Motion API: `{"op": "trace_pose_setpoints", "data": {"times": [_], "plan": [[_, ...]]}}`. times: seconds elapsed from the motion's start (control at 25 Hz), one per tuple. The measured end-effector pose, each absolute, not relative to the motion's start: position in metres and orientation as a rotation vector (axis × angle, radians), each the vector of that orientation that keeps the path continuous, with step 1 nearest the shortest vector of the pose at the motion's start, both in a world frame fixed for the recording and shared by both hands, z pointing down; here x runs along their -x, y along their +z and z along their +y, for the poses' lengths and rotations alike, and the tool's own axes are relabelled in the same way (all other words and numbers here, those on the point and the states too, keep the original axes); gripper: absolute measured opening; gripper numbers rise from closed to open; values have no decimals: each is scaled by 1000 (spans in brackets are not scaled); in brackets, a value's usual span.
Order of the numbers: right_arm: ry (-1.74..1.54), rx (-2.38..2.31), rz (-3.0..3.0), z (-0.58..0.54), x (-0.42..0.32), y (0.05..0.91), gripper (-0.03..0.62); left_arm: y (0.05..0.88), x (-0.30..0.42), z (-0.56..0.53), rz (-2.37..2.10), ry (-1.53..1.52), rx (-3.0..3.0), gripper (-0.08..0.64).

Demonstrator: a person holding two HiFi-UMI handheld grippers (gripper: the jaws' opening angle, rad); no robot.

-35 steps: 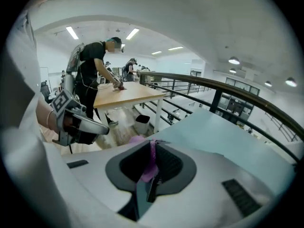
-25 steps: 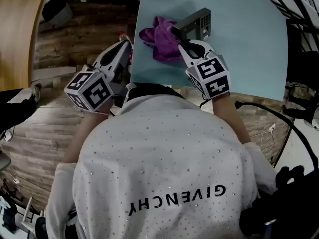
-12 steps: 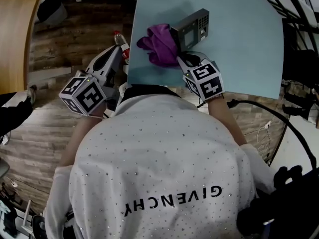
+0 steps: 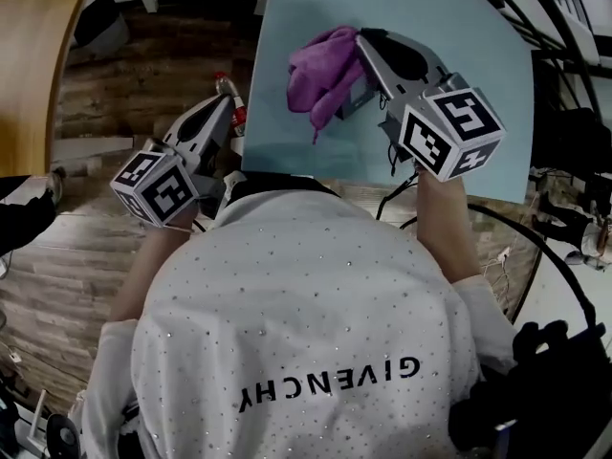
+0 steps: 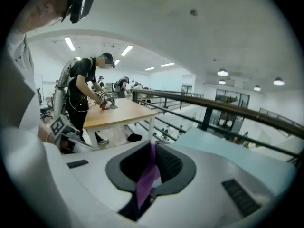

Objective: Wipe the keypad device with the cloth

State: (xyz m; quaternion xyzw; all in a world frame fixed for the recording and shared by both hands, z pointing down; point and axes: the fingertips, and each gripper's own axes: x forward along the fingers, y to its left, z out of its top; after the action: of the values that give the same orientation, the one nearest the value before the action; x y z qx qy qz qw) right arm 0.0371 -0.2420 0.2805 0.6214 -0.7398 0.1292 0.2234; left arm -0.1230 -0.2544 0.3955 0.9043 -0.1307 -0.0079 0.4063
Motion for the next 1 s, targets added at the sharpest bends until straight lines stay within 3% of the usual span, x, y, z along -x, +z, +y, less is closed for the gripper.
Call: {"op": "trace_pose_setpoints", "data": {"times": [0.16, 0.48, 1.0], "plan": [[155, -1791, -1995, -257, -56, 252, 37, 404, 132, -255, -387, 0, -2251, 2], [321, -1528, -1881, -230, -51, 355, 36, 422, 145, -239, -439, 51, -2203, 2], [186, -1456, -1724, -237, -85, 366, 38, 411, 141, -240, -511, 5, -2193, 2]]}}
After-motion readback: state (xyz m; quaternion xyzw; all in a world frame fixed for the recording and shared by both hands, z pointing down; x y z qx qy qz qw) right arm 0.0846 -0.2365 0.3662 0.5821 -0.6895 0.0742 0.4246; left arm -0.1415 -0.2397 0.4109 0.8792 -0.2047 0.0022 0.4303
